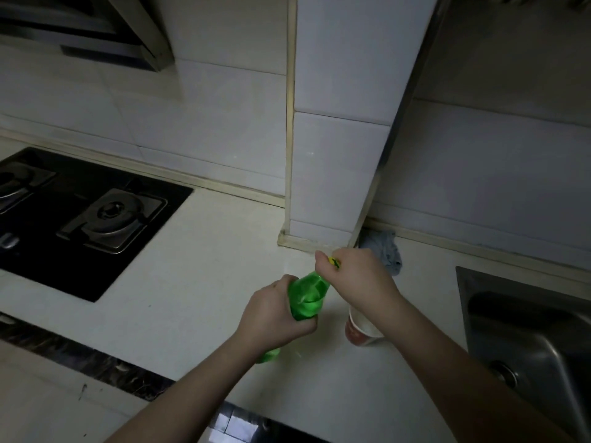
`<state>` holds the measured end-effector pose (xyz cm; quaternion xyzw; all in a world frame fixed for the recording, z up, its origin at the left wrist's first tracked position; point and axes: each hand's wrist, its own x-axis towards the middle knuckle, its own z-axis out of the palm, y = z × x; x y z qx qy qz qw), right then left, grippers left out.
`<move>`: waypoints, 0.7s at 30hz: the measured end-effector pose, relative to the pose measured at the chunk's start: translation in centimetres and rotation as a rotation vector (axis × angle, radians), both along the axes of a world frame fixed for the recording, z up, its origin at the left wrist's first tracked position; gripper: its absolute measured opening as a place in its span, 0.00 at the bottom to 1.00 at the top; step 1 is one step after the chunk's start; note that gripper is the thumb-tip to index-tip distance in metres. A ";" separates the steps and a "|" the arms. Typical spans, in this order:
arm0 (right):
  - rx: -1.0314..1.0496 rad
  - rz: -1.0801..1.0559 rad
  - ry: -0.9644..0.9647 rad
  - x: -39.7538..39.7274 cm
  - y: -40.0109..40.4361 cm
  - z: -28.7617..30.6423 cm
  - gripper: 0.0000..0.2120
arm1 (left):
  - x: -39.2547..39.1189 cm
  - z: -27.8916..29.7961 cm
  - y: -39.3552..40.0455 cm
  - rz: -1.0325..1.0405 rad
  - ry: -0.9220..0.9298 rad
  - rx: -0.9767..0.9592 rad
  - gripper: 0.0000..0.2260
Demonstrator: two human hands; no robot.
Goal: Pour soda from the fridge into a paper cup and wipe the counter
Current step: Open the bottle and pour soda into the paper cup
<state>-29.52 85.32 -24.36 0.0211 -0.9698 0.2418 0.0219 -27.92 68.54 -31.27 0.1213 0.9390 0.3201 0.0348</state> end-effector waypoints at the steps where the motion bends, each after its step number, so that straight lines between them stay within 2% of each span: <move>1: -0.012 0.018 0.012 0.1 0.0 0.2 0.25 | 0.2 0.4 0.0 -0.009 -0.031 0.028 0.21; 4: -0.013 0.132 0.040 0.2 0.5 1.2 0.24 | 0.5 1.7 -0.3 -0.068 -0.137 0.143 0.17; 7: 0.047 0.407 0.118 0.4 1.3 2.5 0.22 | 0.5 2.8 -1.1 -0.228 -0.272 0.257 0.16; 9: 0.088 0.606 0.182 0.9 2.0 3.1 0.20 | 0.6 3.2 -1.4 -0.342 -0.320 0.255 0.18; 11: 0.133 0.685 0.214 1.5 2.7 3.6 0.18 | 1.1 3.5 -1.4 -0.375 -0.288 0.215 0.19; 13: 0.214 0.622 0.257 2.3 3.1 4.0 0.19 | 1.9 3.7 -0.8 -0.318 -0.223 0.196 0.19; 15: 0.266 0.430 0.265 3.1 3.0 4.1 0.23 | 2.8 3.9 0.2 -0.208 -0.137 0.132 0.19; 18: 0.317 0.092 0.115 4.1 2.7 4.2 0.31 | 4.0 4.2 1.8 -0.042 0.034 -0.038 0.22; 21: 0.241 -0.124 -0.017 4.4 2.6 4.7 0.33 | 4.6 4.0 2.7 0.003 0.163 -0.116 0.26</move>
